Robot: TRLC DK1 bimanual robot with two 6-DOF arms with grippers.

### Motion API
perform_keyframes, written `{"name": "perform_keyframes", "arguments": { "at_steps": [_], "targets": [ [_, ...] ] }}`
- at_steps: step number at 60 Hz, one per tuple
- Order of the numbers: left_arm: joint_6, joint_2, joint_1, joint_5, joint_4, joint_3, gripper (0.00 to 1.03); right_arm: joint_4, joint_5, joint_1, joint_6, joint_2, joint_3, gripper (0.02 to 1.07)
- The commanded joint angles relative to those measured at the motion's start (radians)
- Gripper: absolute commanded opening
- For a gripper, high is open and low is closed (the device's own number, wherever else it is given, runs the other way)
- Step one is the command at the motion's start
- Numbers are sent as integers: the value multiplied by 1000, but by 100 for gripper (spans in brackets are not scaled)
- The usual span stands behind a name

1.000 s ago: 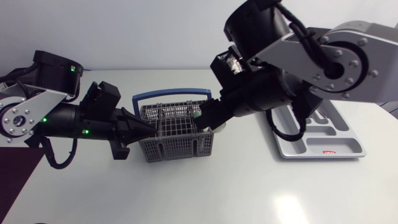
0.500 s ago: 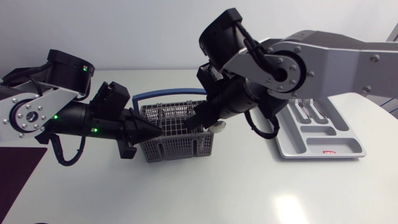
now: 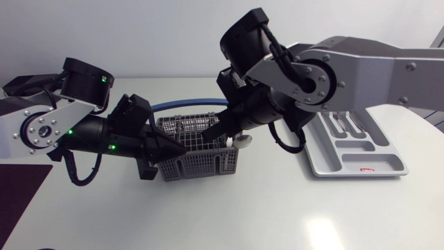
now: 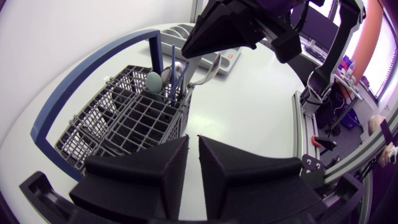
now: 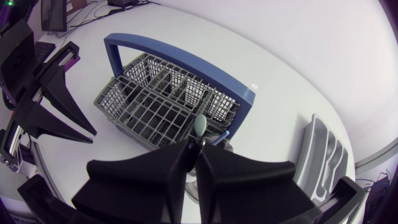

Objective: Unload the cutlery basket into the drawer organizer.

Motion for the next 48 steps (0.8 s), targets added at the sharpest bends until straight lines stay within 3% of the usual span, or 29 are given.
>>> {"name": "perform_keyframes", "arguments": {
  "at_steps": [1, 48],
  "targets": [
    [-25, 27, -7, 17, 16, 30, 15, 15, 13, 16, -13, -6, 3, 11],
    [-23, 80, -20, 15, 49, 33, 15, 2, 2, 36, -175, -135, 36, 12]
  ]
}}
